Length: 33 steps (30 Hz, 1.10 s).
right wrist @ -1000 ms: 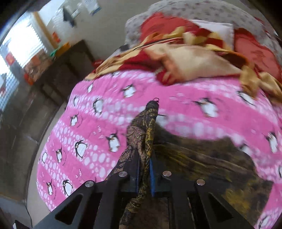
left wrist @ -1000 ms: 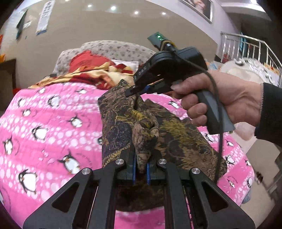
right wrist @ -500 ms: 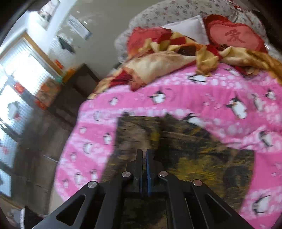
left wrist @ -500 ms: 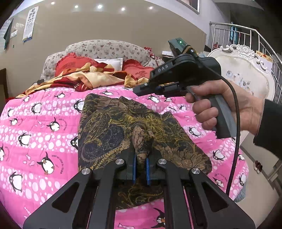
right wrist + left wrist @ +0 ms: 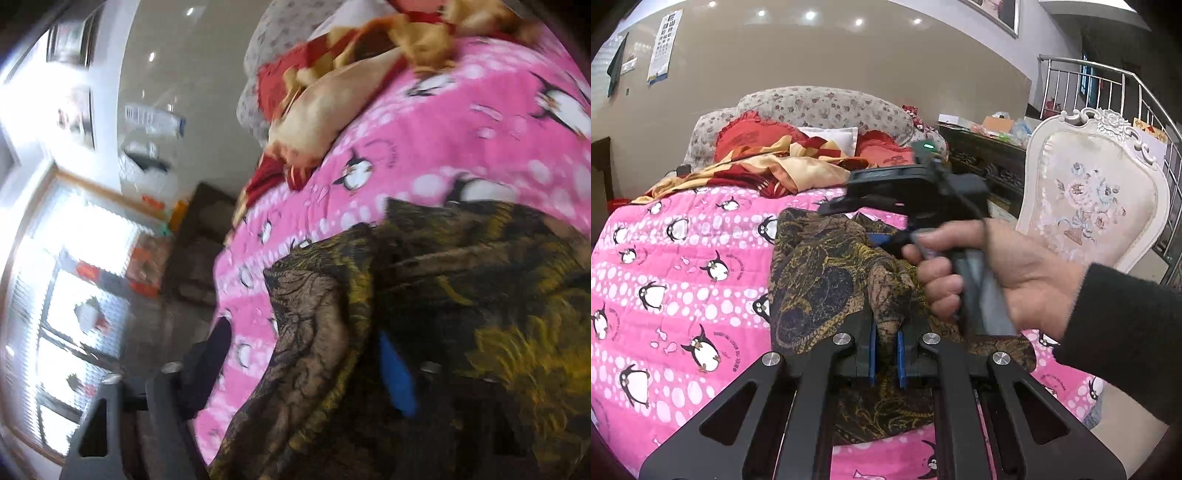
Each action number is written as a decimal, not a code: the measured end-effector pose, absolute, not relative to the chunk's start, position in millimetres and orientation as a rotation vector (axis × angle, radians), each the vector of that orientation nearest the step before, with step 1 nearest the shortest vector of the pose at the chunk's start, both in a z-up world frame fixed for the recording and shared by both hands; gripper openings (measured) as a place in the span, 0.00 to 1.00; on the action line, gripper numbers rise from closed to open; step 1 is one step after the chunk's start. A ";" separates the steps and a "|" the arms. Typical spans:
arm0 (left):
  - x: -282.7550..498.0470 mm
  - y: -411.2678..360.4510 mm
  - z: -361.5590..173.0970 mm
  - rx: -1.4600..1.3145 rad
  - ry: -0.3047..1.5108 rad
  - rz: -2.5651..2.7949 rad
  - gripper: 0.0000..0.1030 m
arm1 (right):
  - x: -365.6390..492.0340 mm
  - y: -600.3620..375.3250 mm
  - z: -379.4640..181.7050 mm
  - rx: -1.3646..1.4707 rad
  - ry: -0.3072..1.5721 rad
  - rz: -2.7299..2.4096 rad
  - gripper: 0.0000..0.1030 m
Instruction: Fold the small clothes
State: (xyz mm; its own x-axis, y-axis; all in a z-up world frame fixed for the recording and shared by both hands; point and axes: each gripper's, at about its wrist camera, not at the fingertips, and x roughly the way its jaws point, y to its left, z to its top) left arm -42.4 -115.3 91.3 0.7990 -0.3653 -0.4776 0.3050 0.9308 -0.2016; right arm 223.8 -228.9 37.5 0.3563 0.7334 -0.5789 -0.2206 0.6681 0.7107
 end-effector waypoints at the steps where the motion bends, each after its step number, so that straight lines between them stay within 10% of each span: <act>1: -41.5 -116.0 91.1 -0.118 0.538 -0.360 0.07 | 227.4 -221.9 36.9 0.541 1.050 0.632 0.45; 3: -40.9 -117.1 92.8 -0.121 0.540 -0.364 0.07 | 230.2 -213.7 42.4 0.476 1.044 0.621 0.15; 6: -40.1 -123.9 98.4 -0.131 0.538 -0.399 0.07 | 227.6 -216.7 59.6 0.381 1.016 0.604 0.11; 33: -41.6 -277.5 38.5 -0.062 0.884 -0.699 0.07 | 200.9 -406.0 56.9 0.334 1.014 0.275 0.17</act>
State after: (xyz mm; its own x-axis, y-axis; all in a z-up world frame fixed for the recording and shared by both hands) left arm -41.6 -277.5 38.5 0.4294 -0.5847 -0.6883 0.5353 0.7786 -0.3274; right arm 200.9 -406.0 56.9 0.5019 0.3756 -0.7791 -0.0698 0.9154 0.3963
